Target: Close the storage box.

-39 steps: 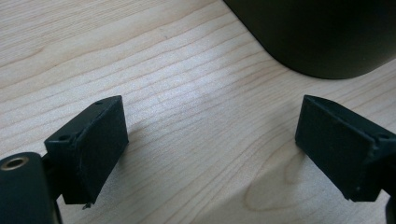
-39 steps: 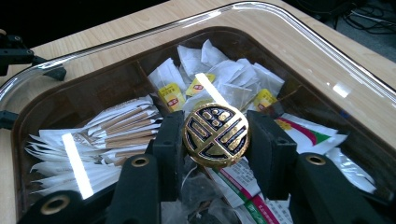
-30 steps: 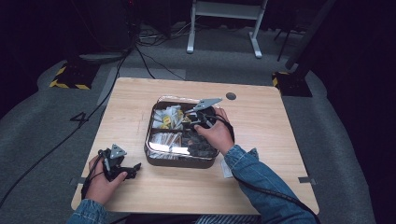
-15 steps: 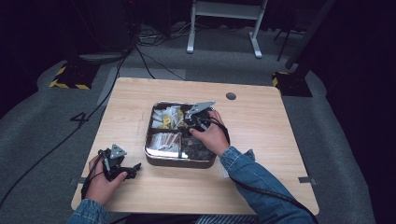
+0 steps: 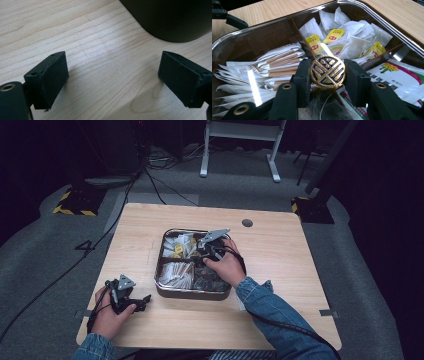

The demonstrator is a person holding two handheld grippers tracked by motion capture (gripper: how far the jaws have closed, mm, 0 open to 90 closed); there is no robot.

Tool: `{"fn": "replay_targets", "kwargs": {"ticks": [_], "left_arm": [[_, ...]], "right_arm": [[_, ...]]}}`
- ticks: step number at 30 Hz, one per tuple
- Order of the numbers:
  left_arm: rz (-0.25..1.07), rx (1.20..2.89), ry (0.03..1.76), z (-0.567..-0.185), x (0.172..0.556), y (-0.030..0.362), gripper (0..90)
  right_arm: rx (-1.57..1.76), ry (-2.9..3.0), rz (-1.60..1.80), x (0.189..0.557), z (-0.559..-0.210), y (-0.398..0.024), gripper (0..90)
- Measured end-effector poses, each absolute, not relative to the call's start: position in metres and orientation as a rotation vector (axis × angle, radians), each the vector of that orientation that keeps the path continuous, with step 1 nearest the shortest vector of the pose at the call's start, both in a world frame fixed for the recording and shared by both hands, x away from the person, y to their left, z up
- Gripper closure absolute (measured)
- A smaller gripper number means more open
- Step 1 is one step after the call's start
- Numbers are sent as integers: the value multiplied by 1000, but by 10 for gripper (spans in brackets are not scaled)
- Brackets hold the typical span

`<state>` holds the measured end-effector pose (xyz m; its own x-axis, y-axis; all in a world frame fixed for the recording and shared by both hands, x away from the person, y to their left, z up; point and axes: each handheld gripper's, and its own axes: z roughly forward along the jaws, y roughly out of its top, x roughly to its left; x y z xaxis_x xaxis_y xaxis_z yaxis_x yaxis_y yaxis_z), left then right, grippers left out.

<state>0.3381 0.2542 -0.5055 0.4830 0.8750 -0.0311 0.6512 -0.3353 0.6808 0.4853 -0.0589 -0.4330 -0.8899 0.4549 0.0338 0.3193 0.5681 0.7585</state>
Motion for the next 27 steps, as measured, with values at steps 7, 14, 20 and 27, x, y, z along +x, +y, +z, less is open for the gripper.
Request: {"fn": "replay_targets", "kwargs": {"ticks": [7, 14, 20, 27], "left_arm": [[457, 2095, 1255, -506, 338, 254, 96], [456, 2096, 1254, -506, 338, 254, 96], [456, 2095, 1255, -506, 338, 254, 96], [457, 2095, 1255, -506, 338, 254, 96]], "right_arm": [[649, 2626, 1227, 487, -433, -58, 592], [634, 2629, 1218, 490, -435, -59, 592], [629, 2625, 1221, 488, -436, -58, 592], [624, 2625, 1215, 489, -436, -58, 591]]}}
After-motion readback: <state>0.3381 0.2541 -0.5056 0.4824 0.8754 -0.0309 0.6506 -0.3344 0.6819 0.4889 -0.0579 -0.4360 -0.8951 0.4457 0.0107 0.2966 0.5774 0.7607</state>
